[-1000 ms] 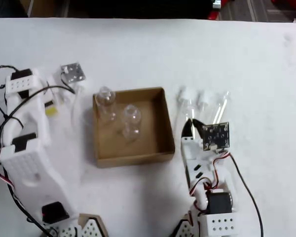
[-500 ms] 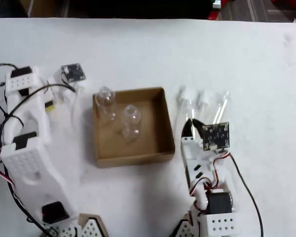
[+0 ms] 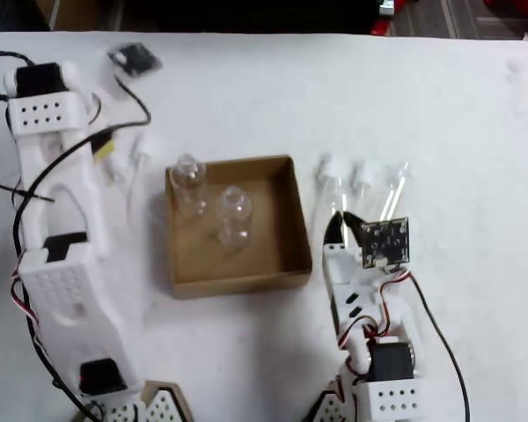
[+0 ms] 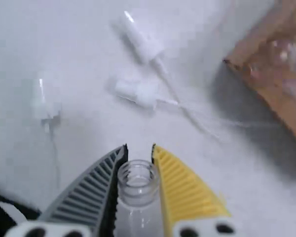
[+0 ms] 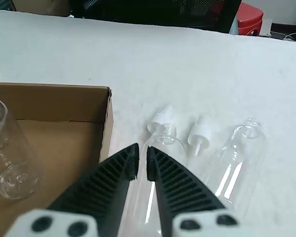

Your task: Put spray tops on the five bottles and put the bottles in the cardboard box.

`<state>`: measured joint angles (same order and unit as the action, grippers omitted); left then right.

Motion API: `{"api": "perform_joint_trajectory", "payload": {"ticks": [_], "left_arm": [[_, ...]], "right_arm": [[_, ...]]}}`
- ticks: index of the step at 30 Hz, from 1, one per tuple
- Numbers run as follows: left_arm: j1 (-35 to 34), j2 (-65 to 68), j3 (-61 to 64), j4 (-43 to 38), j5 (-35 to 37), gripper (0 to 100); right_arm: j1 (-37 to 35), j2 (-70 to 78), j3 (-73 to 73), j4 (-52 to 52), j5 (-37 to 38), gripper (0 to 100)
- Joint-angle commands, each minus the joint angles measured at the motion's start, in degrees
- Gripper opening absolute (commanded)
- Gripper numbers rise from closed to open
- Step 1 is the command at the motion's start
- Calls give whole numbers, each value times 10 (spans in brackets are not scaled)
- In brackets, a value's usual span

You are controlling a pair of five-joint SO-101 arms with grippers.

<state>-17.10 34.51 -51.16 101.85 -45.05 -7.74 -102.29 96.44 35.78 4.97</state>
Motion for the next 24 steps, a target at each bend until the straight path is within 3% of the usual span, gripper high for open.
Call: {"api": "perform_joint_trajectory", "payload": {"ticks": [1, 3, 6, 18, 24], "left_arm": [[13, -21, -58, 7, 225, 23], [14, -47, -56, 7, 267, 22], [33, -111, -19, 7, 273, 22], [167, -444, 313, -38, 279, 21], [185, -621, 462, -97, 369, 21]], "right_arm": [[-1, 1, 4, 1, -4, 19], [-1, 1, 4, 1, -4, 19], [-1, 1, 4, 1, -4, 19], [-1, 1, 4, 1, -4, 19], [-1, 1, 4, 1, -4, 19]]}}
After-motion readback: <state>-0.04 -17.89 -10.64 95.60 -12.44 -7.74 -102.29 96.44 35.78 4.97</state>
